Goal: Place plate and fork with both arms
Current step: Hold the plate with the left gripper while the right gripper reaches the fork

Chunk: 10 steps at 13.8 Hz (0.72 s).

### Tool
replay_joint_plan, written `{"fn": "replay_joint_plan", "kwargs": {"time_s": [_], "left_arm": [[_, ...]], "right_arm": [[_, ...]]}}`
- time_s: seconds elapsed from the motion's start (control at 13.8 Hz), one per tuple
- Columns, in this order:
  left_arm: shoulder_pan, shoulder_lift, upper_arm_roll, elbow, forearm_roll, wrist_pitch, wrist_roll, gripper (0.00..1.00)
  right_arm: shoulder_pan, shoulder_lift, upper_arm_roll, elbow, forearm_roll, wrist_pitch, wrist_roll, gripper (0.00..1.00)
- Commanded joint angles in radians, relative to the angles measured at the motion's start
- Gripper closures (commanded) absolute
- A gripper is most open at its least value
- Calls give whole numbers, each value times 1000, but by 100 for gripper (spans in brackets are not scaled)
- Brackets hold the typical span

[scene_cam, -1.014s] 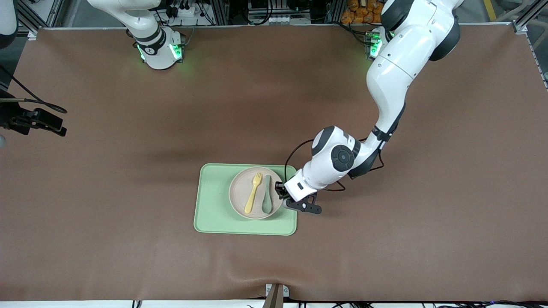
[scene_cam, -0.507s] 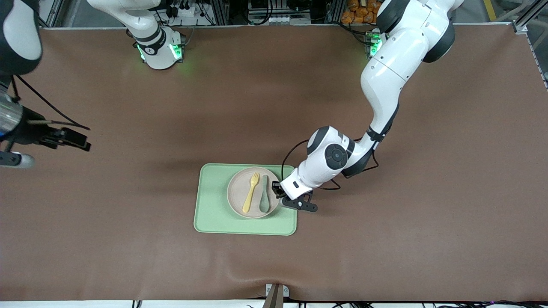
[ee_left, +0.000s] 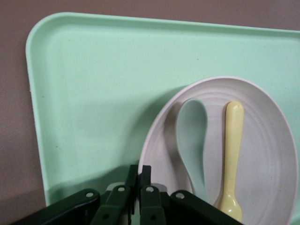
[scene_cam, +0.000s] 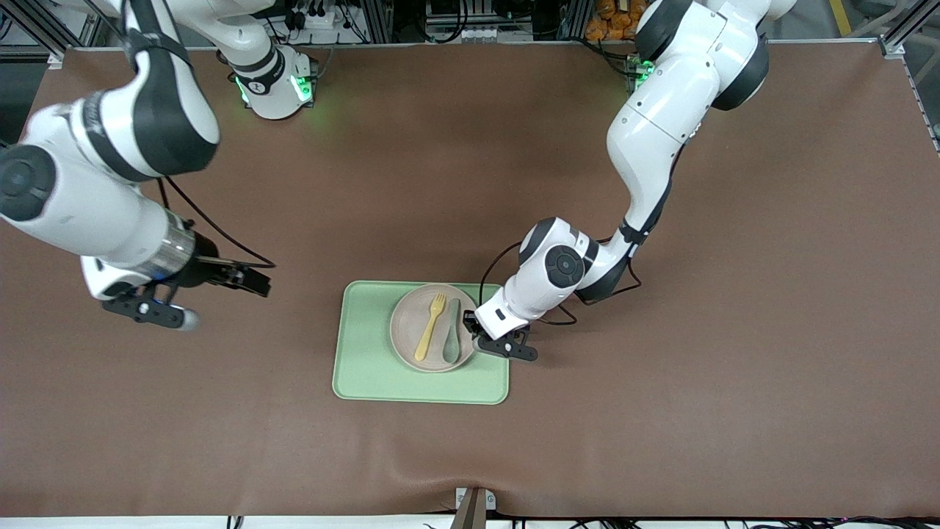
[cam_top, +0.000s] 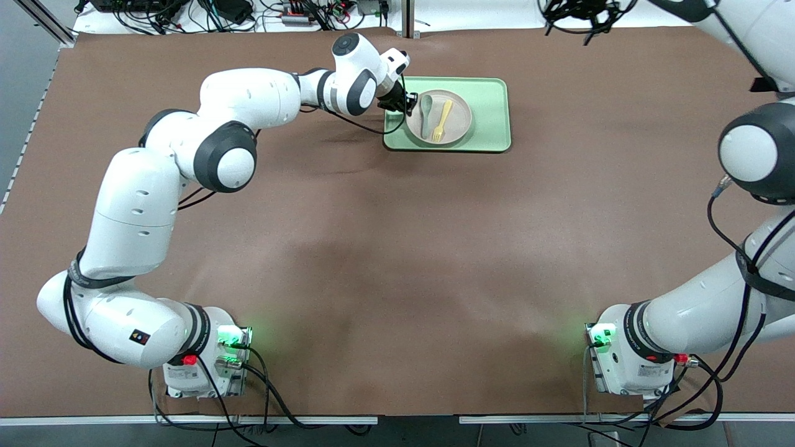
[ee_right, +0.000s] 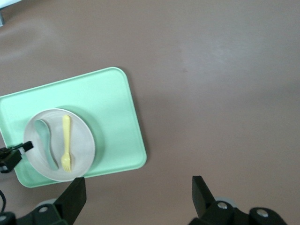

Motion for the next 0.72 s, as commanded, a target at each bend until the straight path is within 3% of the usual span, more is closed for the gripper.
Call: {"fn": "replay_joint_plan", "kwargs": {"time_s": [0.0,0.07,0.43,0.65], "left_arm": [[-21,29,22,31,-20,28,-17,59],[-21,26,22,31,-18,31,-36,1],[14,-41,25,17,-6,43,-32,0],[47,-136,24,-9,-14,-44,-43,0]], "right_arm": [[53,117,4,138,-2,8,84,0],[92,144,2,152,-8,44,112,0],[162,236,2,157,-10,171,206,0],[204,309,-1,188,-10,228,269,1]]}}
